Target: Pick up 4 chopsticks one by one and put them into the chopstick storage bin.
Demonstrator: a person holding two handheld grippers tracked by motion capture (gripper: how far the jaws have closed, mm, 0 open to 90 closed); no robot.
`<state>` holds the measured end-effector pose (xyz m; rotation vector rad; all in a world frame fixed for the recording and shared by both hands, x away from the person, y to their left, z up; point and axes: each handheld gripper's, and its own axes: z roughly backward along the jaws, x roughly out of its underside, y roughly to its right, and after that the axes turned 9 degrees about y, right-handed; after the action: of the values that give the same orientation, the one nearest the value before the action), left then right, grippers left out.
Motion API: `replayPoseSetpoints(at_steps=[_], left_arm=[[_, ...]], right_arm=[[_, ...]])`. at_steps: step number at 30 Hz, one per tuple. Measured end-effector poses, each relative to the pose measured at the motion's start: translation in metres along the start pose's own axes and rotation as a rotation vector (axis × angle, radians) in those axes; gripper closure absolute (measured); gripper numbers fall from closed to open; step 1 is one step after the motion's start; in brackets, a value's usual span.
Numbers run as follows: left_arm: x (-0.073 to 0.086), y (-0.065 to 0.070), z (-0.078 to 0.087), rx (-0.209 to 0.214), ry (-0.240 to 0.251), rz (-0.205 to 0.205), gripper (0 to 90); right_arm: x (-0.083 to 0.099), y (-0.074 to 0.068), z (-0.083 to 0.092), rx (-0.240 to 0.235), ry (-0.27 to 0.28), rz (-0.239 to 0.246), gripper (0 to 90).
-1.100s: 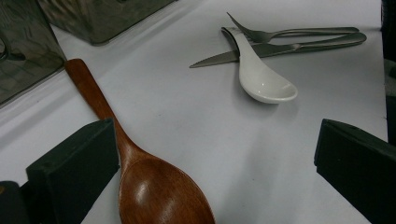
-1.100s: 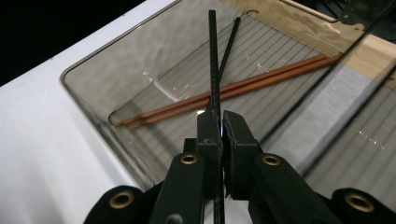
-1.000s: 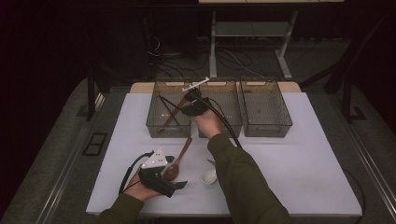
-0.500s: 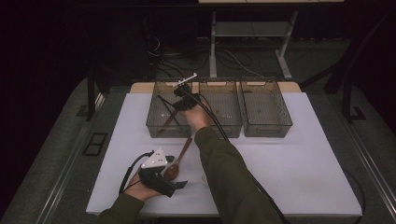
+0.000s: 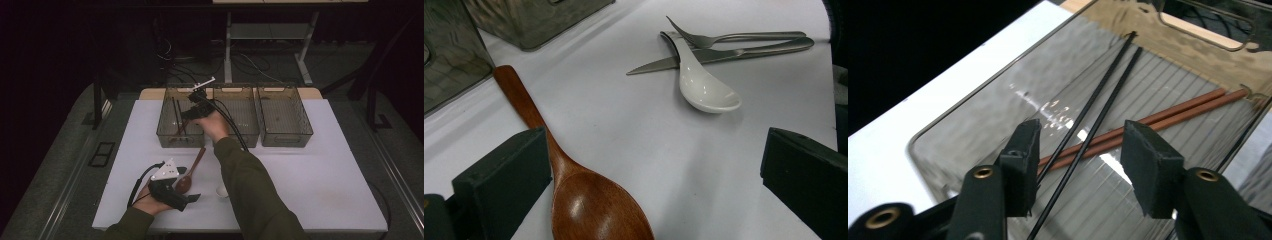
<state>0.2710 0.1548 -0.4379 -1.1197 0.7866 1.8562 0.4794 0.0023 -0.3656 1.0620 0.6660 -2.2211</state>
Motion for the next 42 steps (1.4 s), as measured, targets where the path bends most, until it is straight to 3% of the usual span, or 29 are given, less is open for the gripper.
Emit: replayPoseSetpoints(at_steps=[12, 34, 42], left_arm=[[0.0, 0.0, 0.001, -0.005, 0.0, -0.002, 0.0], [0.001, 0.001, 0.0, -0.012, -0.002, 0.019, 0.0], [0.001, 0.0, 0.0, -0.014, -0.012, 0.012, 0.0]], right_arm=[[0.015, 0.009, 0.042, -0.049, 0.037, 0.017, 38.4], [0.06, 0.031, 0.115, -0.106, 0.11, 0.039, 29.6], [0.08, 0.041, 0.14, -0.136, 0.138, 0.01, 24.1]])
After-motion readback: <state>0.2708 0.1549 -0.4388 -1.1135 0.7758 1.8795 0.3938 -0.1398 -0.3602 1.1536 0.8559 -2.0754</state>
